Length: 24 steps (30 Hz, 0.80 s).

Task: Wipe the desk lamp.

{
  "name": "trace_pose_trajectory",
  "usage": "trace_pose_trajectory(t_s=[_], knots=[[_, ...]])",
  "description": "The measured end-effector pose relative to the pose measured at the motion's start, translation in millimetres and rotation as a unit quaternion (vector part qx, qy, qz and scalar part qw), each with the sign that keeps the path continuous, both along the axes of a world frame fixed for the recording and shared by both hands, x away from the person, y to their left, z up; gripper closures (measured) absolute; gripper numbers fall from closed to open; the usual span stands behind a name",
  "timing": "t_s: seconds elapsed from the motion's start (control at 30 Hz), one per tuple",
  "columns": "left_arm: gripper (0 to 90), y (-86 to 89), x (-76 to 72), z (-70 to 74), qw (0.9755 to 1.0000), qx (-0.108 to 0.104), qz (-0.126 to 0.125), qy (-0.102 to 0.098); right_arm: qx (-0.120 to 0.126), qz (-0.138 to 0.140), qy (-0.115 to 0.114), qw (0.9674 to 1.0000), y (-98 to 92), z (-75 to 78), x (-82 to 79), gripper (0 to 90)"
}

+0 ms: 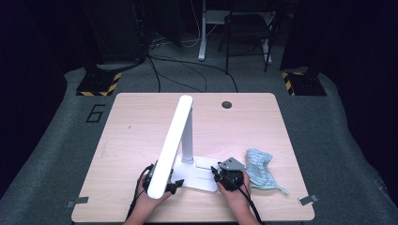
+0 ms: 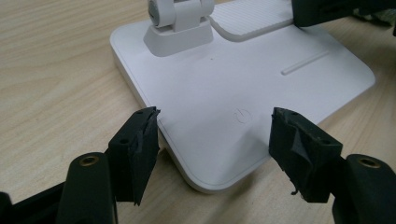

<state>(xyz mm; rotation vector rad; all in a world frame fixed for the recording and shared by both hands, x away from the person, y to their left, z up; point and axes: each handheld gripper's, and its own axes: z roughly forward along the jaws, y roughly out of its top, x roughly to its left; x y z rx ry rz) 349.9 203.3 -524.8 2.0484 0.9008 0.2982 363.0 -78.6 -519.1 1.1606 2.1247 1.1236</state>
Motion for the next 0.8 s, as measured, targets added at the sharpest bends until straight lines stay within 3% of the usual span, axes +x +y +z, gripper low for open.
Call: trace_pose_trajectory(t_s=[0.53,0.6,0.67,0.73,0.8], knots=[[32.8,-5.4,-6.0,0.5,1.0000,0.003,-0.004,-0.002,-0.002,0.008,0.016,0.9998,2.1,2.5,19.8,59.9],[32.5,-7.6,-7.9,-0.1,0.9999,-0.011,0.001,0.011,-0.003,0.009,0.013,0.9999,2.0,2.4,20.8,59.9],[32.3,-6.2,-6.4,0.5,1.0000,0.002,-0.007,0.001,-0.002,0.009,0.012,0.9999,1.9,2.3,21.4,59.9],[32.3,-8.2,-8.0,-0.1,0.9998,-0.015,0.001,0.014,-0.001,0.009,0.011,0.9999,1.7,2.1,22.0,59.9],[32.2,-7.5,-7.3,0.3,0.9999,-0.010,-0.001,0.008,0.000,0.008,0.012,0.9999,1.7,2.2,22.0,59.8]])
